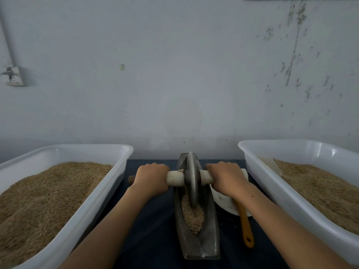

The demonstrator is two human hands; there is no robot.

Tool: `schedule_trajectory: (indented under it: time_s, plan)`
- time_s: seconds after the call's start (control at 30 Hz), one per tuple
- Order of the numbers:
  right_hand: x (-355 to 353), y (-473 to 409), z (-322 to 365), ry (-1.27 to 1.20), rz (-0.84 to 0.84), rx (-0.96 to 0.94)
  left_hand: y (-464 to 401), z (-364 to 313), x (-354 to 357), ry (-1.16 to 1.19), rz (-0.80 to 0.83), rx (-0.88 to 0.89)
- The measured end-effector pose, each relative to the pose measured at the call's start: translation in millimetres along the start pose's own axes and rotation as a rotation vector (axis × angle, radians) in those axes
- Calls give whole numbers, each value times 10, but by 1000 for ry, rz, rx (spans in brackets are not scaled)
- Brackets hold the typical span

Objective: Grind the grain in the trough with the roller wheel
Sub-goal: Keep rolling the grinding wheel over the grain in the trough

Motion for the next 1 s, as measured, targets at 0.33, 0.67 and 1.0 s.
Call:
schedule_trajectory:
  time_s: [0.33, 0.67, 1.0]
  plan:
    - [-89, -43, -38, -37, -15, -36, 161, -29, -55, 188, 29, -30]
    - [-476, -124, 140, 102, -324, -180, 385, 167, -79, 470, -56, -203]
    - [-629, -487, 436, 207, -378, -250, 701, 297, -154, 612, -86, -309]
Point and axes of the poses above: each hand's wrist, its own y-axis away from the middle knuckle, its own x-axis out of the palm, z = x × y, the point moved 2 cm from there along -y, towards the middle knuckle, and after that the axes turned 8 degrees about z, right-handed, at the moved point
